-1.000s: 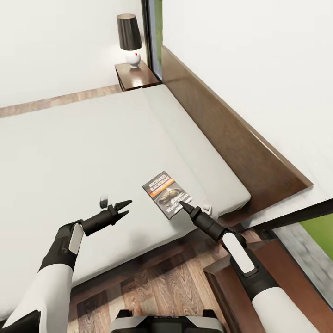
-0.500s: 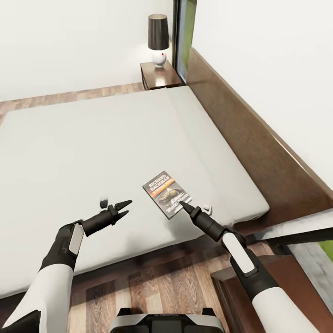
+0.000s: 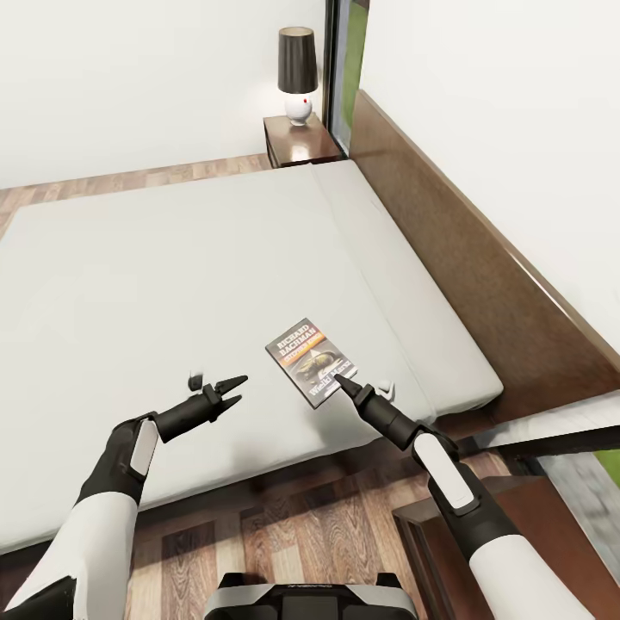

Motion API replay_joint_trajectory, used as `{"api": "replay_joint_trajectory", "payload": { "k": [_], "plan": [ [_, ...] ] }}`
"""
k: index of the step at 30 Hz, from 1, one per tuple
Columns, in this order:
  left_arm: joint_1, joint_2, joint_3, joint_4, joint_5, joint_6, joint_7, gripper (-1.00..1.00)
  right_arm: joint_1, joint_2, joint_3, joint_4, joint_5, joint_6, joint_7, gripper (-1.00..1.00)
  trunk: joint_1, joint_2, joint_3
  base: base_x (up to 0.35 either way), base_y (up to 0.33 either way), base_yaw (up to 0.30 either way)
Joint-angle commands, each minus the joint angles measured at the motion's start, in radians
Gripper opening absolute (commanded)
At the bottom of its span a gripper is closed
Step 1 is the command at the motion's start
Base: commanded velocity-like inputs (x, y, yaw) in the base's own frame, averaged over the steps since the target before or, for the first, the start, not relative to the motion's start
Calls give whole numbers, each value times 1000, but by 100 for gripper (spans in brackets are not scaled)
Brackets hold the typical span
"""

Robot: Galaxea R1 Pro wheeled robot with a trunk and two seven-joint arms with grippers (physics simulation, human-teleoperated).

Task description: In the bedroom, move the book from the bed onto either nightstand, and place the two sandals side by side next to the bed.

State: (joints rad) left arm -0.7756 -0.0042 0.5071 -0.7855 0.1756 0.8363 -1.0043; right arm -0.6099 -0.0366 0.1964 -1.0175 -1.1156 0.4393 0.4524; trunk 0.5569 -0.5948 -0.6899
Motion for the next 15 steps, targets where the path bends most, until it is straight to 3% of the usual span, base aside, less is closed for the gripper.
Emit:
{"api": "replay_joint_trajectory", "payload": {
  "k": [1,15],
  "plan": [
    [-1,0,2,1,1,4,-2,100,0,-1,1,0,-9,4,-1,-100,0,-1,-1,0,0,205],
    [-1,0,2,3,1,4,-1,100,0,-1,1,-3,-9,4,0,-100,0,-1,-1,0,0,286]
  ]
}}
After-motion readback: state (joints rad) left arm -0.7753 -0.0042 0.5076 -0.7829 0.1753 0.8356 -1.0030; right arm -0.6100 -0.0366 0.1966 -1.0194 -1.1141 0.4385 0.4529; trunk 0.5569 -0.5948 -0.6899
